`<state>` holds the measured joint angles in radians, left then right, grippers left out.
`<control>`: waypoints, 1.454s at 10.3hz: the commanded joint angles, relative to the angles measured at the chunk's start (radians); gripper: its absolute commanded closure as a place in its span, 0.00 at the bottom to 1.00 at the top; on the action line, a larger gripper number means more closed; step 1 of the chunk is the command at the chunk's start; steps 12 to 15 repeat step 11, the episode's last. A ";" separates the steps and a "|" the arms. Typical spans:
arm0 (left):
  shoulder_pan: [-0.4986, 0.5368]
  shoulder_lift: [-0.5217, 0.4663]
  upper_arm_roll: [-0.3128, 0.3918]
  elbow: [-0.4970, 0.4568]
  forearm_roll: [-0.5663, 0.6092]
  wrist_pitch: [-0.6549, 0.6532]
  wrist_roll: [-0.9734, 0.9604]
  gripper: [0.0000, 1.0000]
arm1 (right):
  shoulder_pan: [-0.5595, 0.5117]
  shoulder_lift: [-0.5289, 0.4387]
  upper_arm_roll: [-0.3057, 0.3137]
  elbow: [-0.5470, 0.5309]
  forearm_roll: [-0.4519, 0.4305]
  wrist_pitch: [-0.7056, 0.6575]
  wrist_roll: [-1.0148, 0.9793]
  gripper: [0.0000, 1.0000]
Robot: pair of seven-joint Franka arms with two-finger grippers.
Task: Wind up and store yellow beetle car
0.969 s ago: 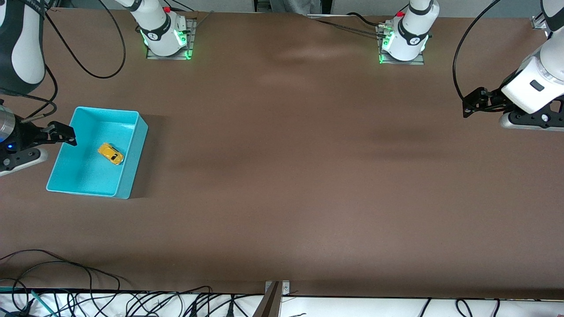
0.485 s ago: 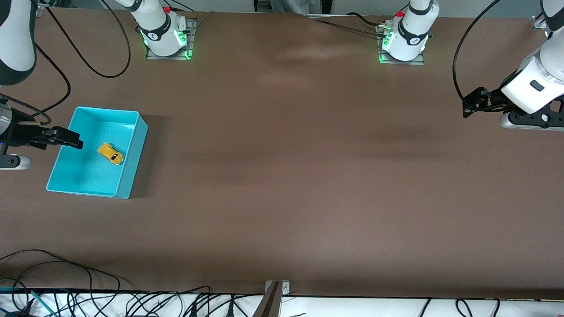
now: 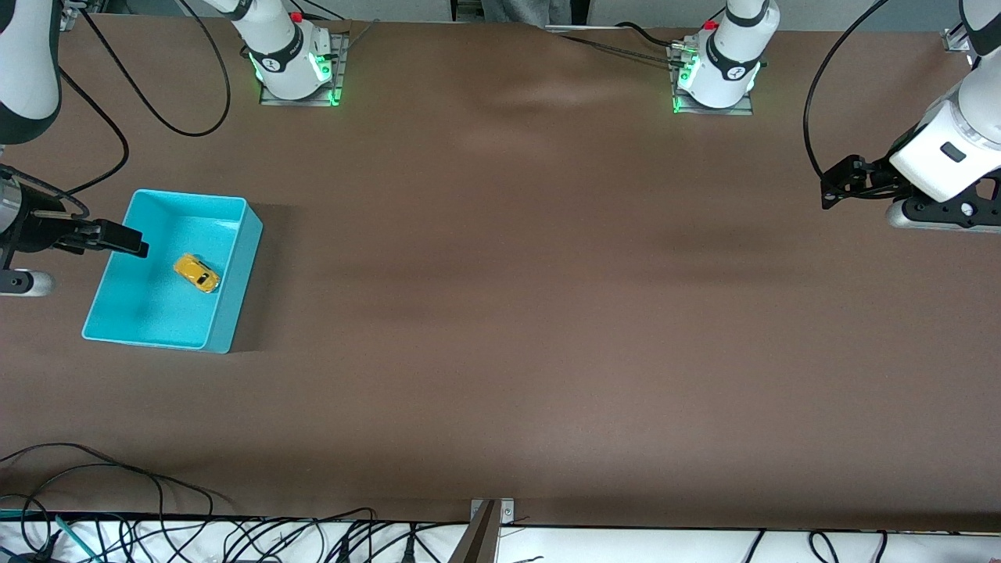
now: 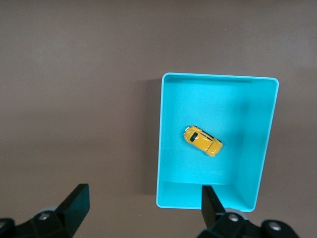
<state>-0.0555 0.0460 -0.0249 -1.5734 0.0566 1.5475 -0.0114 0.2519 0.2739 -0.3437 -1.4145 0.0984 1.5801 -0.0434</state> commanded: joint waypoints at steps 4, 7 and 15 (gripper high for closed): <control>-0.003 0.011 0.003 0.029 -0.003 -0.006 -0.005 0.00 | 0.007 -0.016 0.000 -0.004 -0.009 0.001 0.079 0.00; -0.003 0.011 0.003 0.029 -0.001 -0.006 -0.005 0.00 | 0.007 -0.016 0.000 -0.004 -0.009 -0.002 0.037 0.00; -0.003 0.011 0.003 0.029 -0.001 -0.006 -0.005 0.00 | 0.007 -0.016 0.000 -0.004 -0.008 -0.003 0.039 0.00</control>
